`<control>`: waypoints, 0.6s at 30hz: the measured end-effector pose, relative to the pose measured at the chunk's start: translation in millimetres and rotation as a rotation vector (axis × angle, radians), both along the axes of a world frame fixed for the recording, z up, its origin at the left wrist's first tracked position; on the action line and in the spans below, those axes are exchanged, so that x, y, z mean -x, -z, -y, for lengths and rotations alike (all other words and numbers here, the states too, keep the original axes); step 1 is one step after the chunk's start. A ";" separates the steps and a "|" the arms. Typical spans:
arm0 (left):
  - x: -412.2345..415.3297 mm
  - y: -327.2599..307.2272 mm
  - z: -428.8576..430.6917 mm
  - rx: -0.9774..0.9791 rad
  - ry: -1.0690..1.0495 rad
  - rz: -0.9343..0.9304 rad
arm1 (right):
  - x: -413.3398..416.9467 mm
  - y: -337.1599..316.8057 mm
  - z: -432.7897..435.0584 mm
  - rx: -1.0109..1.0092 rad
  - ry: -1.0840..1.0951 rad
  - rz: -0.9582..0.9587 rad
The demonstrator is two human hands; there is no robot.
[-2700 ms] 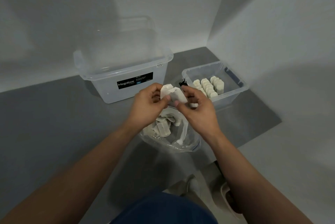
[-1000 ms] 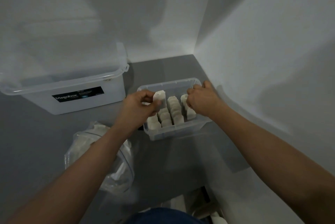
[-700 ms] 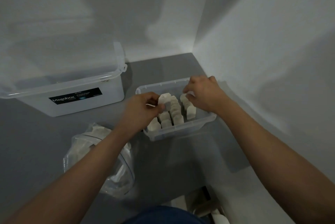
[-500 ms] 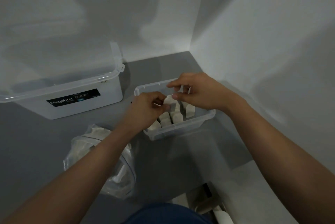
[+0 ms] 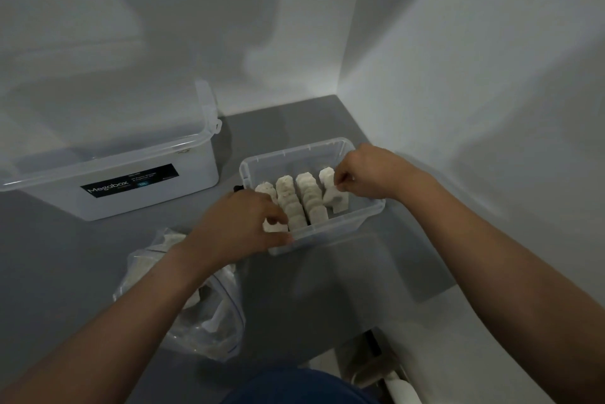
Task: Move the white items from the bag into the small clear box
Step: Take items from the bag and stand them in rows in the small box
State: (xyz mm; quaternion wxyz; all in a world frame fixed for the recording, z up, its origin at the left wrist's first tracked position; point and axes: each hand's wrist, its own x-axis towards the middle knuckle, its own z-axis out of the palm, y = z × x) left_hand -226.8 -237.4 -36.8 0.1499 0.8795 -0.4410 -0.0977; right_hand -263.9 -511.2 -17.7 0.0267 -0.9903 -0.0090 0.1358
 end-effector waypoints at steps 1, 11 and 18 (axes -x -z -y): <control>1.9 2.0 -1.6 -0.032 0.015 0.025 | -0.9 6.8 0.0 0.038 -0.020 -0.031; 11.2 10.7 -5.0 0.023 -0.020 -0.001 | -15.3 44.3 -15.1 0.609 -0.169 -0.053; 14.0 12.3 -10.5 0.038 -0.021 -0.011 | -11.5 41.5 -11.7 0.543 -0.122 0.012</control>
